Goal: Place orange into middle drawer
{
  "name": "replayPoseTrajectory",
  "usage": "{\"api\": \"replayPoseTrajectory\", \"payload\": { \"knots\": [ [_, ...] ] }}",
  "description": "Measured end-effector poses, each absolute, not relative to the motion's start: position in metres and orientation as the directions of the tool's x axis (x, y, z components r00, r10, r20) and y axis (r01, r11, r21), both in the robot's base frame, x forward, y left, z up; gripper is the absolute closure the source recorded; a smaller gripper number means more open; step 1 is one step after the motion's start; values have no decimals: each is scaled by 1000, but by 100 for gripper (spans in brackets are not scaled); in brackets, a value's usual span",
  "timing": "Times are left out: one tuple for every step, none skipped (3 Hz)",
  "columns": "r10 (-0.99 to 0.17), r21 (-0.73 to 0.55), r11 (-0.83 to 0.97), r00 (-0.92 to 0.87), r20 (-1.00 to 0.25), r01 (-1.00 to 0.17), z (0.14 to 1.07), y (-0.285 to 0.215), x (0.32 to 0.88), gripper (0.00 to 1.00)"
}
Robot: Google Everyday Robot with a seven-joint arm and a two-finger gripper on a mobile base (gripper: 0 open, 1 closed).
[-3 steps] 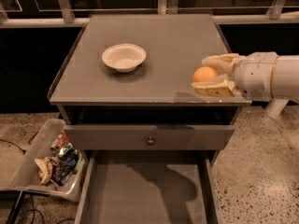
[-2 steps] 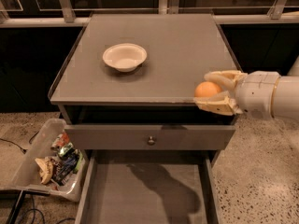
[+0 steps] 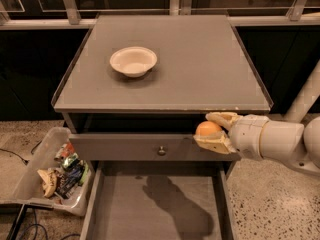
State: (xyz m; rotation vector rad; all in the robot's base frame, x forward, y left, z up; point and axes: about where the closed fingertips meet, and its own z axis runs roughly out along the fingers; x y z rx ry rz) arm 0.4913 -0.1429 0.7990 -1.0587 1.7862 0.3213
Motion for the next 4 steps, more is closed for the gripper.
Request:
{"api": "replayPoseTrajectory", "payload": {
  "knots": [
    [-513,-239,583,-124,-849,-777,799,-143,491,100],
    [-493,-186,591,-169,-853,-785,773,-136,491,100],
    [-448,-95,625,-256,-857,-775,725,-130,488,100],
    [-416,-38,649,-312,-854,-759,678,-127,484,100]
  ]
}}
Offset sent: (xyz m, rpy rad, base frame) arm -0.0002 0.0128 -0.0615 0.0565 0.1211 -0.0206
